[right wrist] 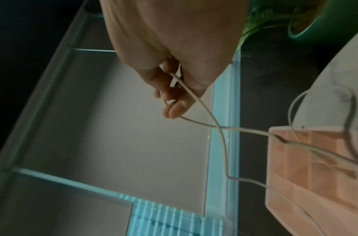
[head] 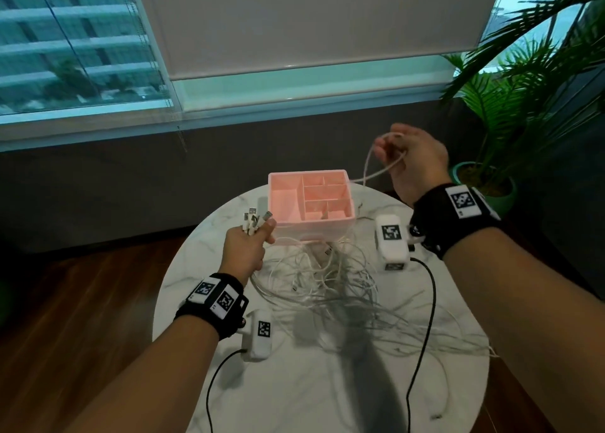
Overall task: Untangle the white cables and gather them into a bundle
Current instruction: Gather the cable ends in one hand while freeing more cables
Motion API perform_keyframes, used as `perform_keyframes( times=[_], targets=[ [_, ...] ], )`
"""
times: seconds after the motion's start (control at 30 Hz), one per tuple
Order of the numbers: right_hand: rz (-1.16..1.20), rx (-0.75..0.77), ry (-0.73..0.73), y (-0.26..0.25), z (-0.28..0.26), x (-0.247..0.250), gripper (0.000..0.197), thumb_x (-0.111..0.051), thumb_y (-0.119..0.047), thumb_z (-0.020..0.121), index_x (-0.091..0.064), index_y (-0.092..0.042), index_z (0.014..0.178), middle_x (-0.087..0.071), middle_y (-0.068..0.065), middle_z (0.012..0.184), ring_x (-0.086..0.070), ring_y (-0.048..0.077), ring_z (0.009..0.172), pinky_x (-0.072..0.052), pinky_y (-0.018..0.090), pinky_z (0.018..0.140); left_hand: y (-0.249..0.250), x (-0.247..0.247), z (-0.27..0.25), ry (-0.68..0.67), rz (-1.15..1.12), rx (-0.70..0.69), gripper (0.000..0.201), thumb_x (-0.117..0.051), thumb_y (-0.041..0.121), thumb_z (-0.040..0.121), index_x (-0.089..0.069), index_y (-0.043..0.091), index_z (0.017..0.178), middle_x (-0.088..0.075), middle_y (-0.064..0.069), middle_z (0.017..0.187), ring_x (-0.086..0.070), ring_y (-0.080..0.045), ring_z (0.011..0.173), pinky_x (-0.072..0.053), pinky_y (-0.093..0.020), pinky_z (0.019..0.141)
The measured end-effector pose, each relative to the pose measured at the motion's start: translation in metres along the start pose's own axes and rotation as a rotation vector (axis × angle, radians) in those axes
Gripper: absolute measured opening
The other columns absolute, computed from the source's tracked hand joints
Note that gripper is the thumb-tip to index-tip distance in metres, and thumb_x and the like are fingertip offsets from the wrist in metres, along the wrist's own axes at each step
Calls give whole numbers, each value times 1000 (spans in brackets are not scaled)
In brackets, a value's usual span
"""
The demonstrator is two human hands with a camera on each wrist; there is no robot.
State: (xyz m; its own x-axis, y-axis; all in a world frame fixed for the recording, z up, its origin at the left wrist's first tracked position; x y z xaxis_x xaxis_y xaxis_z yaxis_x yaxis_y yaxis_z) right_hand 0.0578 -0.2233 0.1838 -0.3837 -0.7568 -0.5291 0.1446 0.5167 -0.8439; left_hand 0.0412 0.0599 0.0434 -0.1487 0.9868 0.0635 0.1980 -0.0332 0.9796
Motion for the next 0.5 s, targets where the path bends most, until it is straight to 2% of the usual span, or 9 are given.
perform_keyframes(
  times=[0.07, 0.17, 0.27, 0.37, 0.43, 0.5],
  targets=[
    [25, 77, -74, -5, -8, -16, 21, -49, 8, 94, -62, -3, 106, -68, 20, 99, -72, 36, 99, -59, 41, 90, 3, 1, 0, 34, -32, -16, 37, -73, 32, 93, -60, 8, 68, -50, -14, 67, -31, -17, 42, -27, -22, 42],
    [-136, 81, -304, 7, -22, -31, 20, -54, 5, 93, -64, -2, 110, -68, 19, 106, -69, 35, 107, -57, 44, 94, 14, -1, -3, 16, -97, -44, 35, -69, 31, 96, -64, 6, 73, -40, -4, 54, -27, -13, 39, -23, -20, 40],
    [-423, -36, -501, 36, -38, -31, 20, -55, -4, 97, -65, 1, 114, -71, 18, 109, -70, 34, 100, -59, 45, 87, 29, -8, -10, -66, -158, -92, 31, -65, 30, 99, -68, 3, 83, -29, 2, 50, -22, -10, 39, -19, -19, 39],
    [-696, -78, -624, 71, -55, -24, 15, -59, -3, 95, -70, 1, 104, -73, 17, 99, -71, 30, 87, -59, 43, 82, 37, -15, -14, -144, -198, -115, 32, -63, 31, 100, -69, 0, 94, -27, 6, 51, -21, -8, 40, -19, -18, 39],
    [-791, -99, -673, 93, -65, -21, 9, -65, 0, 91, -70, 2, 98, -74, 19, 94, -72, 26, 80, -59, 40, 80, 40, -20, -16, -199, -170, -100, 32, -64, 31, 99, -69, 0, 93, -29, 5, 51, -22, -9, 40, -19, -18, 39],
    [-807, -102, -666, 108, -71, -18, 5, -68, 4, 88, -67, 3, 93, -70, 28, 92, -71, 28, 75, -60, 41, 75, 38, -24, -16, -243, -123, -72, 26, -67, 28, 97, -65, 5, 84, -33, 4, 51, -25, -8, 40, -21, -18, 39]
  ],
)
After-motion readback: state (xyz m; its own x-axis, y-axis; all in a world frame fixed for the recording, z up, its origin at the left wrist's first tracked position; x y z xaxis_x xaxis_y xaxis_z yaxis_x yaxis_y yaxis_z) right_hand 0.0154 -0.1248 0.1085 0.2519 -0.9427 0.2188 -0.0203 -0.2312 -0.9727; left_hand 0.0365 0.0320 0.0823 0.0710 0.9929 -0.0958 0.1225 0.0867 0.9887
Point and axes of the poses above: each hand's wrist, its own z-axis towards the middle knuckle, its own x-axis out of the back of the hand, y = z × x, the point moved 2 cm from there along z, towards the middle knuckle
